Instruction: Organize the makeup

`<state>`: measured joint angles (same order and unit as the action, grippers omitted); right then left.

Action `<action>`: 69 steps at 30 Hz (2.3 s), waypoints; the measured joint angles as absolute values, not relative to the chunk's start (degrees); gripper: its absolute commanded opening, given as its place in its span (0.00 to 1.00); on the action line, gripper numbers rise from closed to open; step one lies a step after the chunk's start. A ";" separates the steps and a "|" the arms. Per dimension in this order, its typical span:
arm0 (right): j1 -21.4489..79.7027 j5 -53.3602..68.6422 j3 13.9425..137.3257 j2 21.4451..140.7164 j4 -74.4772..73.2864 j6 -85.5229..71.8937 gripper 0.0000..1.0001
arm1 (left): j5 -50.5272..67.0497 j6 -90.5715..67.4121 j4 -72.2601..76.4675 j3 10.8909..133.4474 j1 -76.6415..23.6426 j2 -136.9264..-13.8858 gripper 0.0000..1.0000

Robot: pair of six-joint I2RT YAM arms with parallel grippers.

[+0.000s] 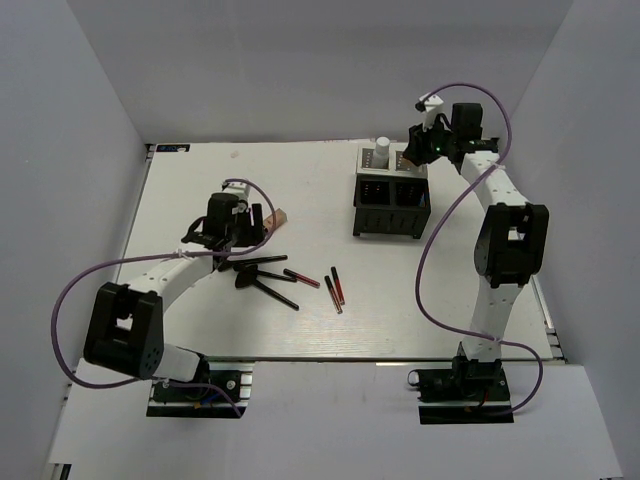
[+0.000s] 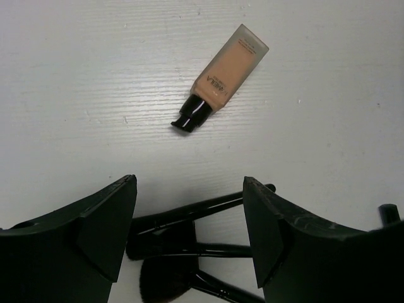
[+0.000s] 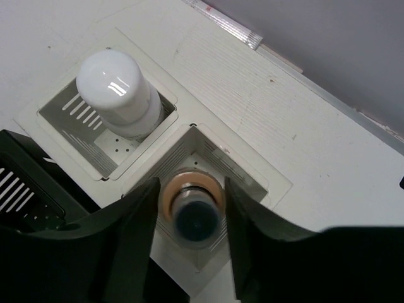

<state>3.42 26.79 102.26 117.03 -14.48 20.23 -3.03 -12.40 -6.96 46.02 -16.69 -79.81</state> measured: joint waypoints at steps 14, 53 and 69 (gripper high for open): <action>3.27 26.13 102.56 118.56 -16.62 21.69 0.69 | -3.03 -5.96 -4.19 56.77 -17.63 -96.05 0.83; -4.95 32.97 76.77 91.83 -7.84 12.71 0.62 | 10.09 -10.20 -11.44 89.67 -27.03 -107.07 0.00; -10.59 29.08 70.57 86.35 1.45 5.10 0.62 | 26.83 -31.16 0.58 117.14 -33.50 -126.67 0.00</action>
